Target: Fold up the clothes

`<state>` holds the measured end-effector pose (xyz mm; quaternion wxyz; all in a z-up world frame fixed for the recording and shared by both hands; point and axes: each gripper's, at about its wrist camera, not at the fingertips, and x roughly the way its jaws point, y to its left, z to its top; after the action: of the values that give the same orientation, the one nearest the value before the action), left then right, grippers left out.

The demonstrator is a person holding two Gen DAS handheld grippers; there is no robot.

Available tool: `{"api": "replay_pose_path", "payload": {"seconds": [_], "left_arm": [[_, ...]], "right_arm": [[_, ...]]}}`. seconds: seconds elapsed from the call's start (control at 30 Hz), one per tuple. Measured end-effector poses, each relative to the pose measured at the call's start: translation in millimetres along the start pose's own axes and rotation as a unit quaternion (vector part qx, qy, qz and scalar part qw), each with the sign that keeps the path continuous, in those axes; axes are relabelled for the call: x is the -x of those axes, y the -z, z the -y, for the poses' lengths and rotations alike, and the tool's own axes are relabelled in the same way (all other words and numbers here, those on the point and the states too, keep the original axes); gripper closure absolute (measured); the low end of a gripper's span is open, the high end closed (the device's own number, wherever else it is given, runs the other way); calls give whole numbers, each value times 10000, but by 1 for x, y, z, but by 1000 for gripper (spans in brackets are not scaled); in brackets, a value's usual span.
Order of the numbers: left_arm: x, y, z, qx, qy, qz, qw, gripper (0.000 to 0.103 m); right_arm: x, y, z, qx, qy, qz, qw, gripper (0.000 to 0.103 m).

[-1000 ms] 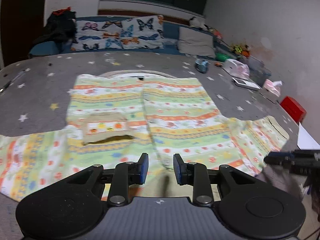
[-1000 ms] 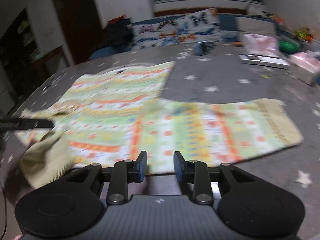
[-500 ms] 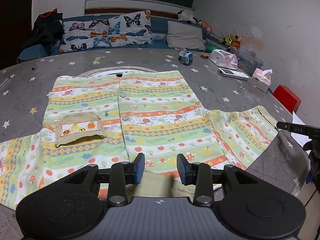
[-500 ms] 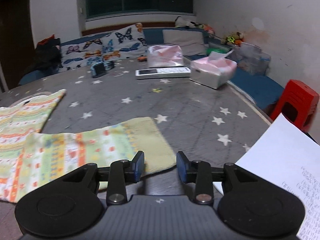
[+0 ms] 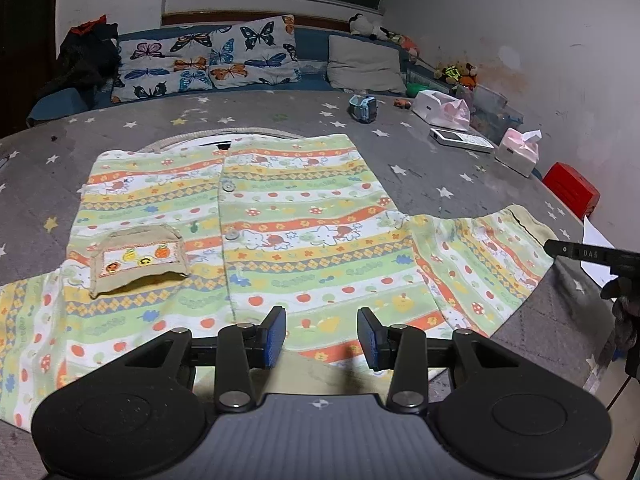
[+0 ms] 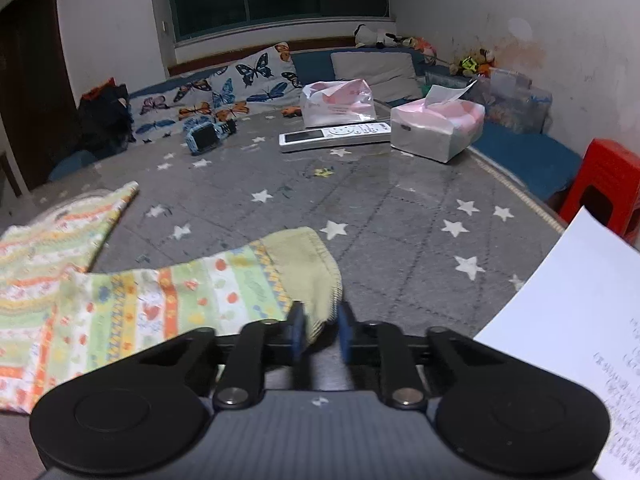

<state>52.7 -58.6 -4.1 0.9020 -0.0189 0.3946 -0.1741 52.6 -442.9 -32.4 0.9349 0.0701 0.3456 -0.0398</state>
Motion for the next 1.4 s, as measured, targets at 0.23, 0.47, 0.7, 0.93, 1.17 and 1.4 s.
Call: {"api": "replay_pose_path", "payload": {"seconds": [0.23, 0.47, 0.7, 0.93, 1.17, 1.4], "left_arm": [[-7, 5, 12, -214, 116, -85, 9997, 57], [-2, 8, 5, -72, 196, -22, 9998, 57], [23, 12, -28, 296, 70, 250, 9992, 55], [50, 24, -68, 750, -153, 476, 9959, 53], [64, 37, -98, 1096, -363, 546, 9918, 52], [71, 37, -109, 1222, -489, 637, 9893, 52]], "right_arm": [[31, -23, -21, -76, -522, 404, 9978, 96], [80, -59, -76, 351, -1367, 916, 9857, 96], [102, -80, -159, 990, -2234, 1081, 9636, 96], [83, -64, -244, 1508, -2831, 710, 9445, 96], [64, -40, -297, 1863, -3210, 275, 9282, 96], [46, -10, -326, 2095, -3429, -206, 9155, 85]]}}
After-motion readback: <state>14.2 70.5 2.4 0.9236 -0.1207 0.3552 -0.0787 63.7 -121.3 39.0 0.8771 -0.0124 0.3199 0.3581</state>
